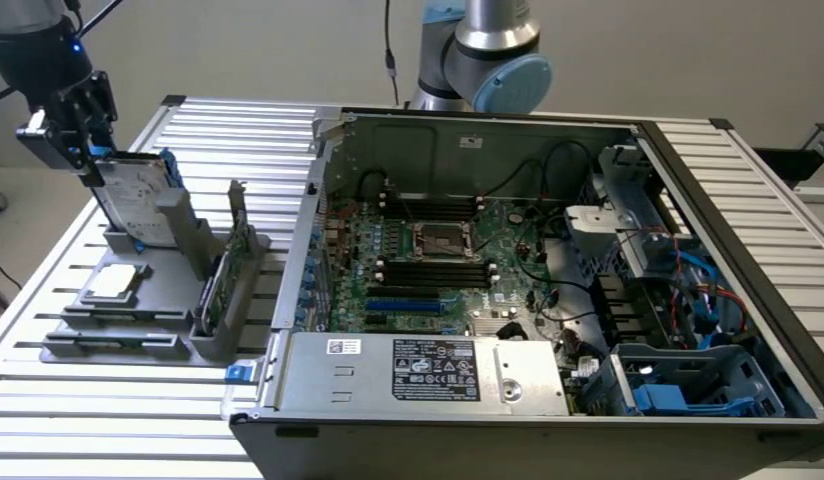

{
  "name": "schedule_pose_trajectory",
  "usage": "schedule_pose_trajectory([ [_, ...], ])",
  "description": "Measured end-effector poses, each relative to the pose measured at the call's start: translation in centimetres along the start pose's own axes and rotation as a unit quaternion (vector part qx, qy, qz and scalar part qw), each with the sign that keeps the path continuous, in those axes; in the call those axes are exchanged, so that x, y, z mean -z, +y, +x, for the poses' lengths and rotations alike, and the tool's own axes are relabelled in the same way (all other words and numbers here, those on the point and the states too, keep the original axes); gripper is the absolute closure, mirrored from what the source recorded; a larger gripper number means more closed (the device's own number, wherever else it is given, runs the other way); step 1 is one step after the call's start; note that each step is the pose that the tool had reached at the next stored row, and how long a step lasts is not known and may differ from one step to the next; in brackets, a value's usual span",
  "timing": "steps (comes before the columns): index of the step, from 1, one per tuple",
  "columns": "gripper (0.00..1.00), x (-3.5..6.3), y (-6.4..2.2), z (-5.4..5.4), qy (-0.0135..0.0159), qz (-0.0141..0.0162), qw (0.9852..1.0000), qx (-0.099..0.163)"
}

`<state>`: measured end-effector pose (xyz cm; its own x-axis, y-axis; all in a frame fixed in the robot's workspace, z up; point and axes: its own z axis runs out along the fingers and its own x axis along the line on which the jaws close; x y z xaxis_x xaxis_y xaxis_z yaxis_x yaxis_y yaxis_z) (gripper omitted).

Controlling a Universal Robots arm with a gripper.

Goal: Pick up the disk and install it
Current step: 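Pick up the disk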

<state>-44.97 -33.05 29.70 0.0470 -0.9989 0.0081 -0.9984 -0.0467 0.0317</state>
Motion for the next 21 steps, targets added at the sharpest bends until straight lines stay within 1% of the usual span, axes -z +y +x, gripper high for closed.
schedule_pose_trajectory([
  [4, 0.46, -0.05, 0.00, 0.00, -0.0006, 0.0007, 1.0000, -0.001],
  [6, 0.46, -0.07, 0.03, 0.00, -0.0018, 0.0015, 1.0000, -0.002],
  [7, 0.46, -0.08, 0.05, 0.00, -0.0027, 0.0022, 1.0000, -0.003],
  [9, 0.46, -0.08, 0.11, 0.00, -0.0060, 0.0035, 1.0000, -0.004],
  [11, 0.46, -0.08, 0.23, -0.01, -0.0083, 0.0046, 0.9999, -0.005],
  [14, 0.46, -0.12, 0.37, 0.01, -0.0088, 0.0048, 0.9999, -0.009],
  [19, 0.46, -0.22, 0.42, 0.01, -0.0093, 0.0048, 0.9996, -0.028],
  [21, 0.46, -0.24, 0.43, 0.01, -0.0094, 0.0047, 0.9995, -0.031],
])
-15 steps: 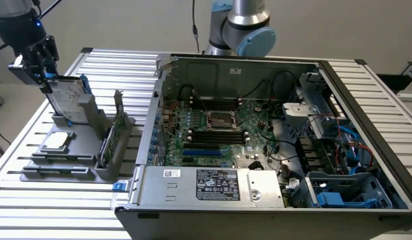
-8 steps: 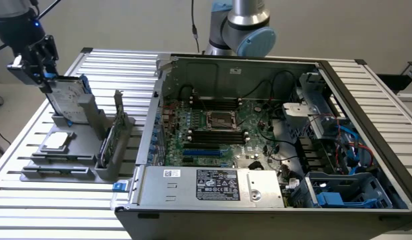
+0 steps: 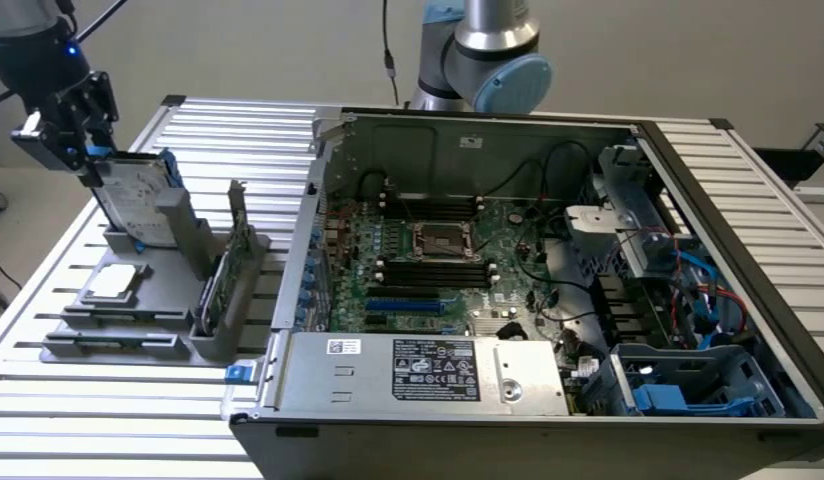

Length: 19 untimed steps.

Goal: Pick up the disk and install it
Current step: 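Pick up the disk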

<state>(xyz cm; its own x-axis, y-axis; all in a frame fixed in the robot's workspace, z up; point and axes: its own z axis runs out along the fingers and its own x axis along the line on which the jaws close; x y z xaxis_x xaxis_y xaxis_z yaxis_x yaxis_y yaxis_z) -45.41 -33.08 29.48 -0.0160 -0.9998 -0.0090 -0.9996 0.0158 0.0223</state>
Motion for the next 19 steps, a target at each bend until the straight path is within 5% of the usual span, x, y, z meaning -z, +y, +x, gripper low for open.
schedule_pose_trajectory([
  [19, 0.46, -0.17, -0.11, 0.00, -0.0002, 0.0001, 1.0000, -0.007],
])
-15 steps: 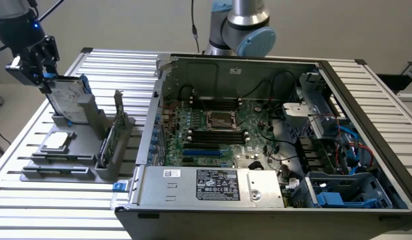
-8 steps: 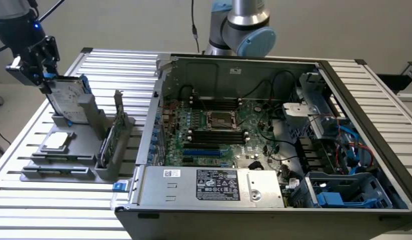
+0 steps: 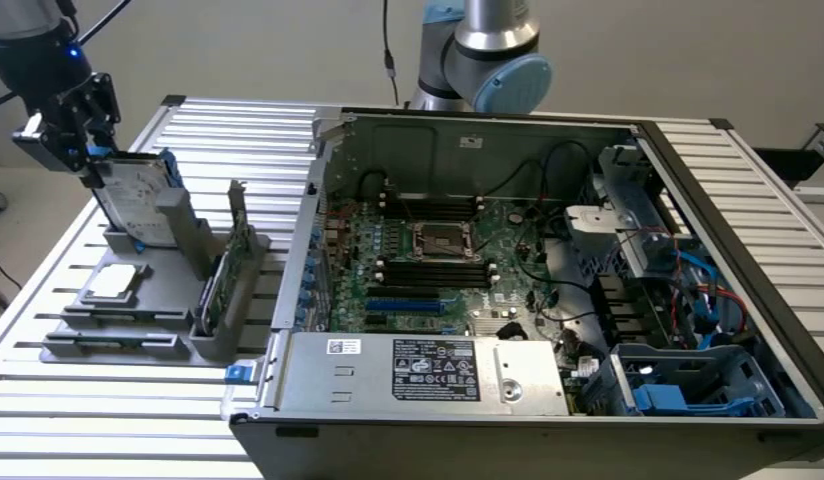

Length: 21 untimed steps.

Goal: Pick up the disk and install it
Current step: 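Pick up the disk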

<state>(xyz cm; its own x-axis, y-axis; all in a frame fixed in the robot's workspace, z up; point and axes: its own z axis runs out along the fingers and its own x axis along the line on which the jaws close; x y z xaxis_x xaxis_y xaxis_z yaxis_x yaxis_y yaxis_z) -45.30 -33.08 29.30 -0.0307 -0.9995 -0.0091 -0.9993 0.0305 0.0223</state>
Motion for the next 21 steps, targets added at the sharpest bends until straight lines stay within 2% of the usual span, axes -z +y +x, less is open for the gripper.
schedule_pose_trajectory([
  [14, 0.46, -0.12, -0.04, 0.00, -0.0001, 0.0001, 1.0000, -0.004],
  [16, 0.48, -0.12, -0.04, 0.00, -0.0001, 0.0001, 1.0000, -0.004],
  [17, 0.55, -0.12, -0.04, 0.00, -0.0001, 0.0001, 1.0000, -0.005],
  [21, 0.55, -0.12, -0.04, 0.00, -0.0002, 0.0002, 1.0000, -0.006],
])
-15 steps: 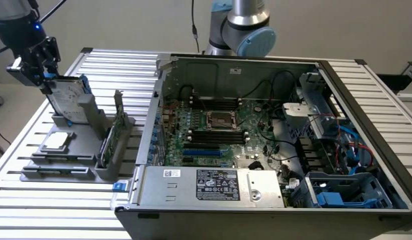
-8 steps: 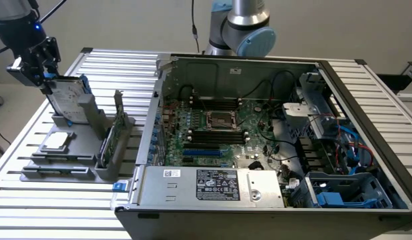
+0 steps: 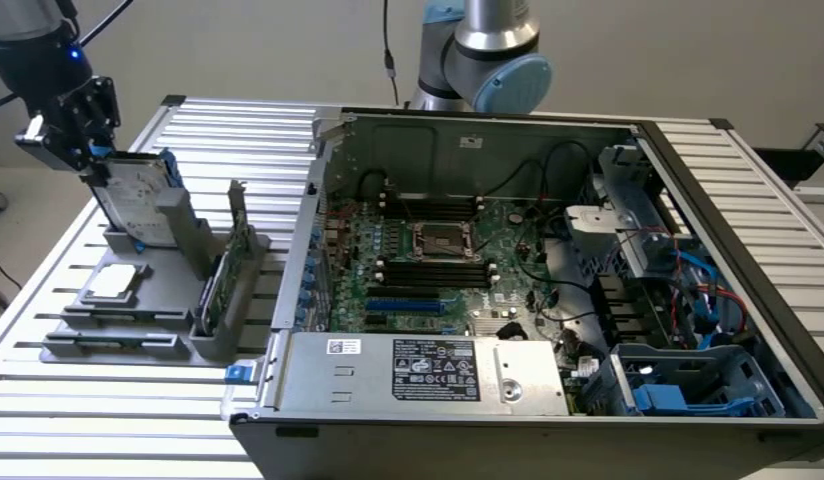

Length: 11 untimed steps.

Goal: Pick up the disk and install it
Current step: 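Pick up the disk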

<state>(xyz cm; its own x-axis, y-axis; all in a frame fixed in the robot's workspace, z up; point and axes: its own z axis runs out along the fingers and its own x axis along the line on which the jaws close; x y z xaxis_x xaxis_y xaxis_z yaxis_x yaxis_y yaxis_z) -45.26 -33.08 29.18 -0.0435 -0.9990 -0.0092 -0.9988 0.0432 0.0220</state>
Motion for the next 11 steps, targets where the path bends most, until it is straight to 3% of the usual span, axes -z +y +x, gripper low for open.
schedule_pose_trajectory([
  [3, 0.57, 0.00, 0.00, 0.00, 0.0000, 0.0000, 1.0000, -0.001],
  [4, 0.64, 0.01, 0.00, 0.00, 0.0000, -0.0001, 1.0000, -0.002],
  [11, 0.67, 0.00, 0.00, 0.02, -0.0001, 0.0000, 1.0000, -0.006],
])
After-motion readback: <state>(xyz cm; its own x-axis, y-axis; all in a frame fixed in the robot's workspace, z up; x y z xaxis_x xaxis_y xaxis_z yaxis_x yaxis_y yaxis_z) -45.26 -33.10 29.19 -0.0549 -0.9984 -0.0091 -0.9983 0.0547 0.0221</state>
